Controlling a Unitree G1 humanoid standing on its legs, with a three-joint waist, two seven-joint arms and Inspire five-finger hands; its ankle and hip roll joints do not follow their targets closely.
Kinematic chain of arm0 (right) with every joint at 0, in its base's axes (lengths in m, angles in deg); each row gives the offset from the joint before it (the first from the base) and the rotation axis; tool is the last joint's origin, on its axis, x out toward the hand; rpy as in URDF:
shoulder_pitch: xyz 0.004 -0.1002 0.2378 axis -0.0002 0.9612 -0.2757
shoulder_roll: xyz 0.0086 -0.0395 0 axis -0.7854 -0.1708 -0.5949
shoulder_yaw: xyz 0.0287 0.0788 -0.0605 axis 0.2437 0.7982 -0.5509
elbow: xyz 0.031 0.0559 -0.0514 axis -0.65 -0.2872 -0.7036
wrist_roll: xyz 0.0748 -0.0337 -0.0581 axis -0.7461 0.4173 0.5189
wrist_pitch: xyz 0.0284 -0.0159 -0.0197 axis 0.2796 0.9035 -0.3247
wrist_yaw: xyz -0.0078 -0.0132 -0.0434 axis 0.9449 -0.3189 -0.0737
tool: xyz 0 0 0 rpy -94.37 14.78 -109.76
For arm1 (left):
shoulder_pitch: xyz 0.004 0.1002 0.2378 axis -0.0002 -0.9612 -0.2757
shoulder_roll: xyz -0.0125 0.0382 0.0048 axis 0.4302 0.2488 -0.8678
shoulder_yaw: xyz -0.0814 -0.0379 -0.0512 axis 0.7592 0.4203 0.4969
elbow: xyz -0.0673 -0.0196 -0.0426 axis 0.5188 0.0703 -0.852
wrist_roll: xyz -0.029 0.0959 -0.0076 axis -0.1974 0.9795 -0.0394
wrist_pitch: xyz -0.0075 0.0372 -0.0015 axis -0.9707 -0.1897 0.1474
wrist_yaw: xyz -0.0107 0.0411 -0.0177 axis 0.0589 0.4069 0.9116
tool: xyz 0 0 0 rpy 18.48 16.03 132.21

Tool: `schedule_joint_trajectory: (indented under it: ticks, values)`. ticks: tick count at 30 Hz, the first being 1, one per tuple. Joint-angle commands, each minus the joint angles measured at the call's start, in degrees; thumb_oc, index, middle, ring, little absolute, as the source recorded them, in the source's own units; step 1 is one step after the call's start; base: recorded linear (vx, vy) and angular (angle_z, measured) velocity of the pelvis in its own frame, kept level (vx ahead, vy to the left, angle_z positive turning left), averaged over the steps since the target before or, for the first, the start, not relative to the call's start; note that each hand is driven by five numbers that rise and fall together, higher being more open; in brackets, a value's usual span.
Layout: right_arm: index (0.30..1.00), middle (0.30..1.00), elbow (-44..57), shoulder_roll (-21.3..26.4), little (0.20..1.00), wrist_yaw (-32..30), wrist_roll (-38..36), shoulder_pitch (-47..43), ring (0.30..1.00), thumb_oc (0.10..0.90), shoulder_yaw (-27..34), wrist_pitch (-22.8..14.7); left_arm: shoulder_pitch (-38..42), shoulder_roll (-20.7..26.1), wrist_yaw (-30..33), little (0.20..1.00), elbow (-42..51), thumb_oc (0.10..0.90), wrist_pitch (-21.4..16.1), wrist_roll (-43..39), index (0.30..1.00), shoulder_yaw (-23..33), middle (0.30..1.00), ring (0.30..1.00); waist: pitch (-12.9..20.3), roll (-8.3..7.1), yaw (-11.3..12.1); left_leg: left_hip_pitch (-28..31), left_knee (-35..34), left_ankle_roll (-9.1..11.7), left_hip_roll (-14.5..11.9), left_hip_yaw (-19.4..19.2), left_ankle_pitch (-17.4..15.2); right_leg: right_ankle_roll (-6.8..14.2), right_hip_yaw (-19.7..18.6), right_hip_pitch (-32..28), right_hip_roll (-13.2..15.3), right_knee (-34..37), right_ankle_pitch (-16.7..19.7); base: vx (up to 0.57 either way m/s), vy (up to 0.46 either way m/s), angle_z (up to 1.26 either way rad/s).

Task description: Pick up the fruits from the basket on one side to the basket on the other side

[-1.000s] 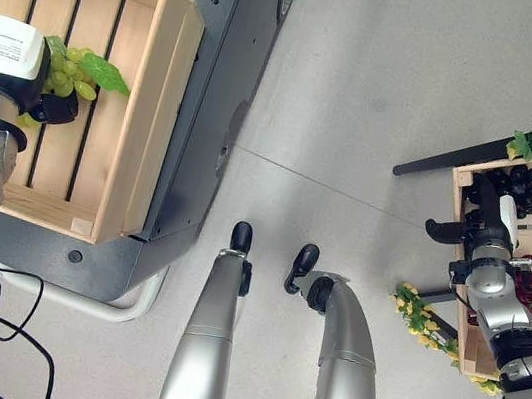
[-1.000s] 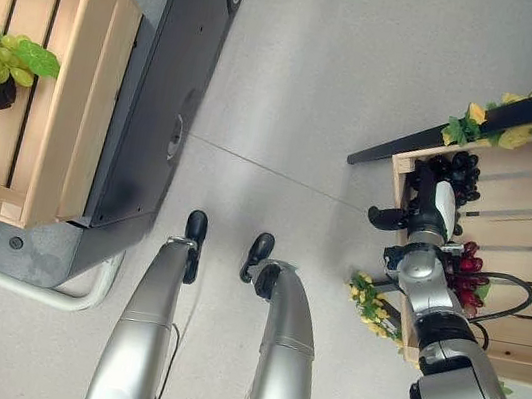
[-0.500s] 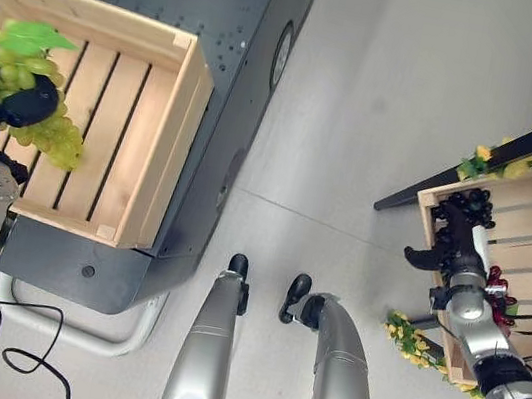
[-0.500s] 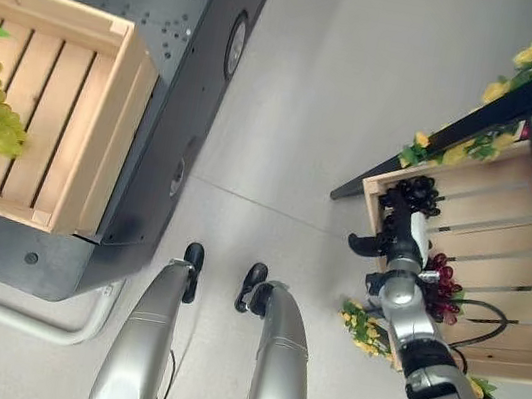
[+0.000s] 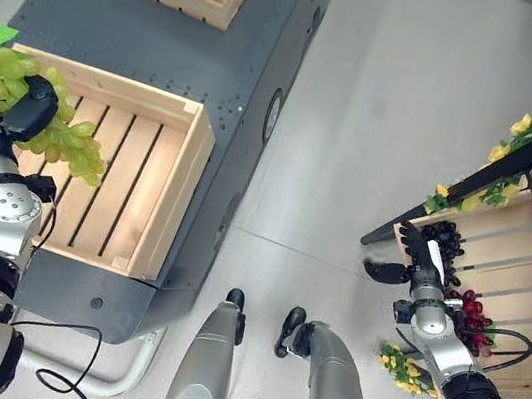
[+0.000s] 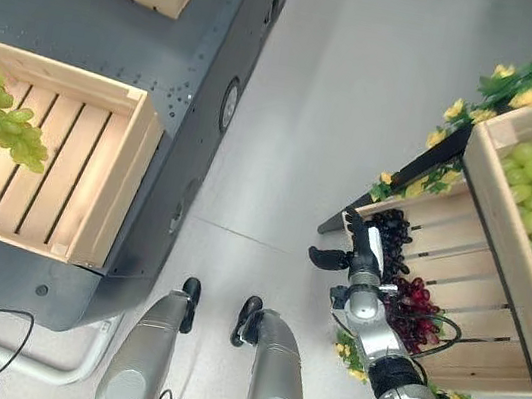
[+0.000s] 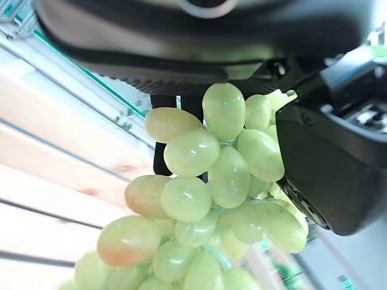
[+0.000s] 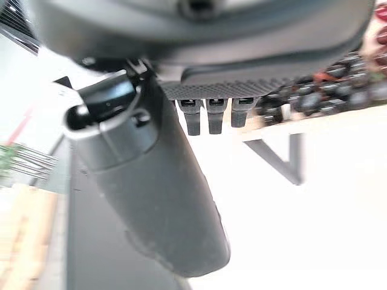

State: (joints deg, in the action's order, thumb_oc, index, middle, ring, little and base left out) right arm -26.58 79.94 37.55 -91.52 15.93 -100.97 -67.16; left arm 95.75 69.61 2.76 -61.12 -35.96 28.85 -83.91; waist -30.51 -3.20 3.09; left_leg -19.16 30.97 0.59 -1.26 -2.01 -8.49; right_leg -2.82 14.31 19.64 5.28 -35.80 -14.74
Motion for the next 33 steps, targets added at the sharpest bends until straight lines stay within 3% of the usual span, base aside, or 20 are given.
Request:
schedule_joint_trajectory:
  ticks: [1,4,9,16,21,24,33]
  values:
    - [0.900,0.900,5.4,2.1,0.900,0.9,2.7,-0.6,0.900,0.800,1.7,-4.4,1.5,3.4,2.3,0.300,7.6,0.400,-11.4,-0.3,0.300,6.8,0.300,0.300,7.6,4.29,0.2,7.6,-6.1,-3.8,4.9,-1.0,-4.5,2.5,-2.9,-7.4,1.4,7.0,1.2,0.06,-0.080,0.03]
    - [0.900,0.900,9.4,2.1,0.900,3.2,2.6,0.9,0.900,0.800,2.1,-4.3,0.2,2.8,0.8,0.300,11.8,0.400,-13.8,1.3,0.300,7.4,0.300,0.300,10.7,4.36,0.1,11.9,-11.2,-3.2,5.2,-0.2,-3.0,3.2,-2.8,-12.1,0.8,12.9,2.4,0.09,-0.088,0.00]
    - [0.900,0.900,14.6,2.8,0.900,9.2,-0.7,0.6,0.900,0.800,2.1,-3.1,0.9,3.4,-4.3,0.300,16.7,0.400,-14.6,3.9,0.300,6.2,0.300,0.300,16.2,4.60,-0.3,17.5,-18.7,-2.4,5.5,0.7,-0.6,3.6,-3.0,-18.5,-1.0,22.2,5.0,0.09,-0.093,-0.02]
    - [0.900,0.900,20.2,5.3,0.900,19.7,-7.0,-4.9,0.900,0.800,0.3,-1.9,9.3,7.2,-10.4,0.300,17.0,0.400,-16.0,2.7,0.300,-0.1,0.300,0.300,21.6,4.84,-0.9,21.9,-27.0,-1.5,5.5,2.0,2.6,4.7,-4.2,-23.1,-2.5,31.2,9.3,0.03,-0.075,0.00]
    - [0.900,0.900,22.8,7.4,0.900,26.3,-12.5,-12.9,0.900,0.800,-2.9,1.2,17.5,7.4,-15.6,0.300,15.2,0.400,-14.8,0.9,0.300,-7.5,0.300,0.300,23.8,4.68,-1.2,23.7,-31.4,-1.0,5.2,2.0,4.4,5.6,-5.2,-25.0,-2.9,37.1,12.6,0.01,-0.065,-0.01]
    - [0.900,0.900,22.1,6.1,0.900,28.1,-17.8,-18.0,0.900,0.800,-3.8,4.5,22.6,6.6,-17.3,0.300,14.6,0.400,-13.3,1.0,0.300,-11.9,0.300,0.300,24.6,4.58,-1.2,24.5,-34.0,-0.6,5.2,2.2,5.5,6.0,-5.3,-25.9,-3.3,40.1,14.4,0.01,-0.071,-0.04]
    - [0.900,0.900,18.5,3.4,0.900,30.6,-32.9,-27.9,0.900,0.800,-4.4,11.3,33.6,1.9,-22.0,0.300,9.0,0.400,-13.4,-1.3,0.300,-21.9,0.300,0.300,26.9,4.47,-1.8,24.6,-36.0,-0.6,5.1,2.2,6.3,6.1,-5.7,-25.3,-4.0,40.8,14.6,0.00,-0.044,-0.03]
